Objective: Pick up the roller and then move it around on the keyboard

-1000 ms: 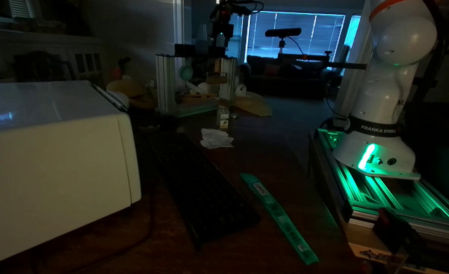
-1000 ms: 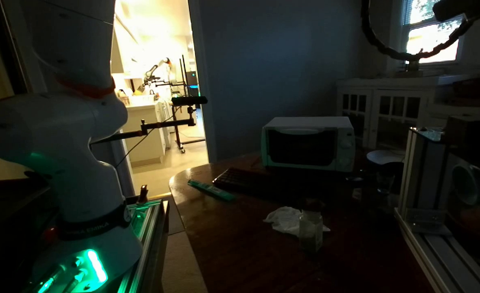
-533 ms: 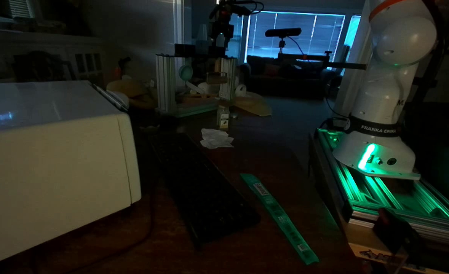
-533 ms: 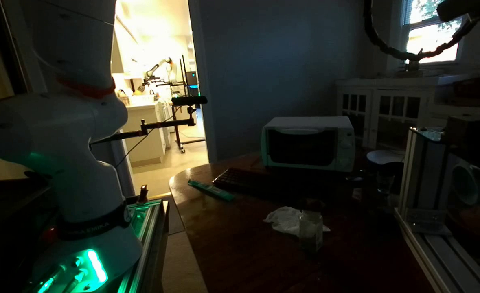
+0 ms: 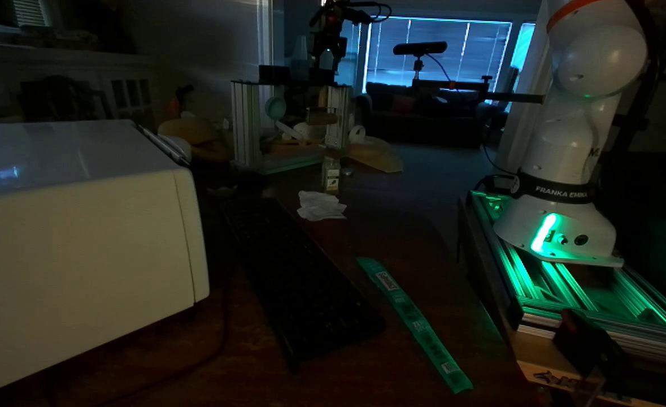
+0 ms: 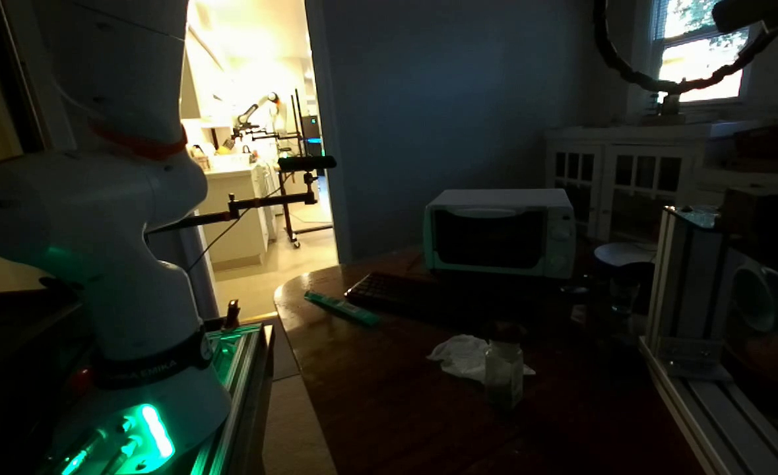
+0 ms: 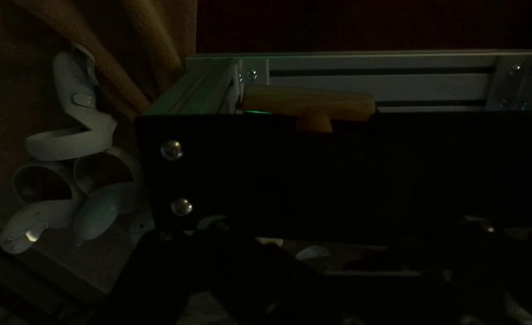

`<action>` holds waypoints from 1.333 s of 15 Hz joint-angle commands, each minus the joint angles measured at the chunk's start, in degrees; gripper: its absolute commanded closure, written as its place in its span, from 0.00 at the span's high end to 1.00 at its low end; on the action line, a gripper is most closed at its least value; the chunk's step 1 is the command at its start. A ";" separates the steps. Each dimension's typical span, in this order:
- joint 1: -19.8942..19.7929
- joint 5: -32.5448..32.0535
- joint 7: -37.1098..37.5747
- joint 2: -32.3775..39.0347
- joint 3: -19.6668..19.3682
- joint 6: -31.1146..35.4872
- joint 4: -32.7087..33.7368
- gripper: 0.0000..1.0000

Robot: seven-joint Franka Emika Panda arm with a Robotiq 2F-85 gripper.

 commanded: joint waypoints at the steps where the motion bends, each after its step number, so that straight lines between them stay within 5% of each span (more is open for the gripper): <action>1: -1.13 1.97 0.16 1.85 0.74 -0.95 1.81 0.87; 20: -1.48 1.54 -0.30 4.33 1.49 -0.70 2.21 0.82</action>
